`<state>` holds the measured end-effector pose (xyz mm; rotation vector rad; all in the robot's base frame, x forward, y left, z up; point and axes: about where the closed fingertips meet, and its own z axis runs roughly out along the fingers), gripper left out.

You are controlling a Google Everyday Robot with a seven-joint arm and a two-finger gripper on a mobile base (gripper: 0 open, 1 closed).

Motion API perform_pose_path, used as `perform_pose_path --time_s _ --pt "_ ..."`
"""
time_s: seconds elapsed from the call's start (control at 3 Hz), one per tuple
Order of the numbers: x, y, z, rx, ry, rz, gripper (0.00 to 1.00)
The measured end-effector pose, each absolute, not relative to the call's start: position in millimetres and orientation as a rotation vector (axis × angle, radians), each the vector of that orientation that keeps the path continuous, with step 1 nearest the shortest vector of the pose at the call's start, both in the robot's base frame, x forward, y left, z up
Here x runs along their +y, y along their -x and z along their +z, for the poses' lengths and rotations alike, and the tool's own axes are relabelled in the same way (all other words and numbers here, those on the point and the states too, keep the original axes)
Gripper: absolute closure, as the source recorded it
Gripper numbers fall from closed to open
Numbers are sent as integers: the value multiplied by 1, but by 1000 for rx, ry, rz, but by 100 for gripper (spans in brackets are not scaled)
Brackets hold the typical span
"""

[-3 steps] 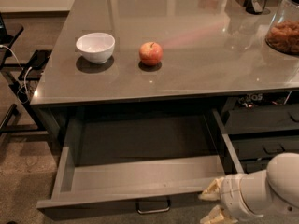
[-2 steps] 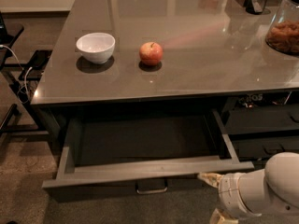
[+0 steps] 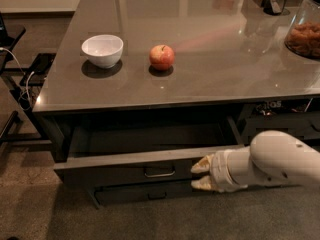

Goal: Close top drawer

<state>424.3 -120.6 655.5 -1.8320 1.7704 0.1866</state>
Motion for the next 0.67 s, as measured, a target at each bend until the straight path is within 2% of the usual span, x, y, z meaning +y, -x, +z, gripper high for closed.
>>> perform_pose_path --time_s 0.33,0.67 --pt "-116 -473 655 1763 1833 120 83" --pt "-119 -498 653 1780 1822 87 80"
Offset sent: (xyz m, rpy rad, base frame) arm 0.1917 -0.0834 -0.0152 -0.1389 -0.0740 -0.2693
